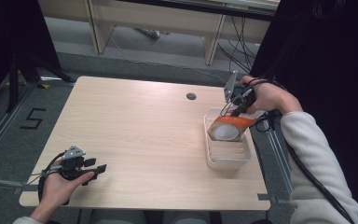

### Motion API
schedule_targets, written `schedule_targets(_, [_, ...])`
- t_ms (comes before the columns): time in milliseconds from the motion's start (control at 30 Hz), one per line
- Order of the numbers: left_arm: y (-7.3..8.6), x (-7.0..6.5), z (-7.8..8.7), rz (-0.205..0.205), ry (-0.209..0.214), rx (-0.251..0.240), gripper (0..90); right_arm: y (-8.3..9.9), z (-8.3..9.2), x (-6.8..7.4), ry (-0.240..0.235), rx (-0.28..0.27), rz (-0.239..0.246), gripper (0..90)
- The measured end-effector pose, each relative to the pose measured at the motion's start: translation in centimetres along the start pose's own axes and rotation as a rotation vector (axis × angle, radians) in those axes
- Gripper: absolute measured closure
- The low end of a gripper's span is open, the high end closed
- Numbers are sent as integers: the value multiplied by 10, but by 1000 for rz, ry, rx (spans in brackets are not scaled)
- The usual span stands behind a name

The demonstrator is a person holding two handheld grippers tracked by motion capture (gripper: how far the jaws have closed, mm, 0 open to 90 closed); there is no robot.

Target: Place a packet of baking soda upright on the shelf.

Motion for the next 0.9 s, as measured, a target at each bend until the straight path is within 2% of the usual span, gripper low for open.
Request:
schedule_targets(33, [0,0,0,-1,-1,0,439,-1,-2,-2,14,-11,35,900])
schedule_targets(67, [0,0,0,-5,-2,2,439,-2,-3,-2,13,-3,26,900])
schedule_targets(200, [0,0,1,-3,4,11,439,-4,-8,-1,7,0,36,900])
schedule_targets(267, [0,0,1,-3,4,10,439,-6,-12,-2,0,17,62,900])
schedule_targets(300, [0,0,1,-2,4,9,438,-6,-13,0,-2,23,31,900])
schedule_targets(367, [0,0,1,-2,4,10,439,-7,-16,-2,1,16,61,900])
schedule_targets(433, [0,0,1,-2,4,10,439,-7,-17,-1,-6,22,44,900])
schedule_targets(800, [0,0,0,0,0,0,439,-7,-19,-2,-5,18,54,900])
schedule_targets(833, [0,0,0,-1,1,1,439,-7,-20,0,-4,17,43,900])
schedule_targets(900, [0,0,0,-3,-4,-1,439,-7,-20,-2,2,22,58,900])
Point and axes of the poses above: each handheld gripper's, and its own axes: z roughly backward along the jaws, y roughly out of its underside, x roughly to its left, the point moved 4 cm from there along -z, roughly forward along the jaws, and after that the axes turned 7 degrees about x, right-handed, at the moved point
